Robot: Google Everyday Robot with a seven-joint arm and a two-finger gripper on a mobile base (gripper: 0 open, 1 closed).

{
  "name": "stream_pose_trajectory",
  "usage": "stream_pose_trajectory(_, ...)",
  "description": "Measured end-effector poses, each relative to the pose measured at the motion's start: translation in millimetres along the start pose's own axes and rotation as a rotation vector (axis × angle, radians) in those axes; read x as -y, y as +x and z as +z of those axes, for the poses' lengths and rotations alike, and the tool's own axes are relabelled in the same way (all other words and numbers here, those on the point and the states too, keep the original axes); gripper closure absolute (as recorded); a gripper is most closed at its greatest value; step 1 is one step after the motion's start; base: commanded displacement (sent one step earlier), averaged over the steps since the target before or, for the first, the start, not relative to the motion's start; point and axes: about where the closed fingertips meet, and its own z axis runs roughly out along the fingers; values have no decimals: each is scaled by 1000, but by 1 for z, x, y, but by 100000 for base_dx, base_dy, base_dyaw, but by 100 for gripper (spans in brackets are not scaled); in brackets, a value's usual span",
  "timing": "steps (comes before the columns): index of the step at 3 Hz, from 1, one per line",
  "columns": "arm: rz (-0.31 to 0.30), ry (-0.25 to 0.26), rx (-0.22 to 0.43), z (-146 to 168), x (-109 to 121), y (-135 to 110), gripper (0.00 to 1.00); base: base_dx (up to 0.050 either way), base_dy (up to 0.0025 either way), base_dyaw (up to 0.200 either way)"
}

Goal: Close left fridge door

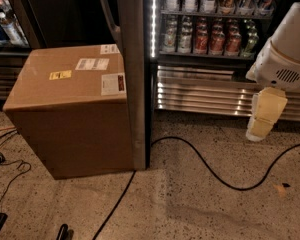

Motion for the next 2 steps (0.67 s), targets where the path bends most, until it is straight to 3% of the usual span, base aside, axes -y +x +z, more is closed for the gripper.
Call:
stream_pose_trajectory(1,-1,0,0,0,0,0,0,0,0,0)
stream_pose_trajectory(2,-62,8,-29,5,-9,-25,0,0,0,0)
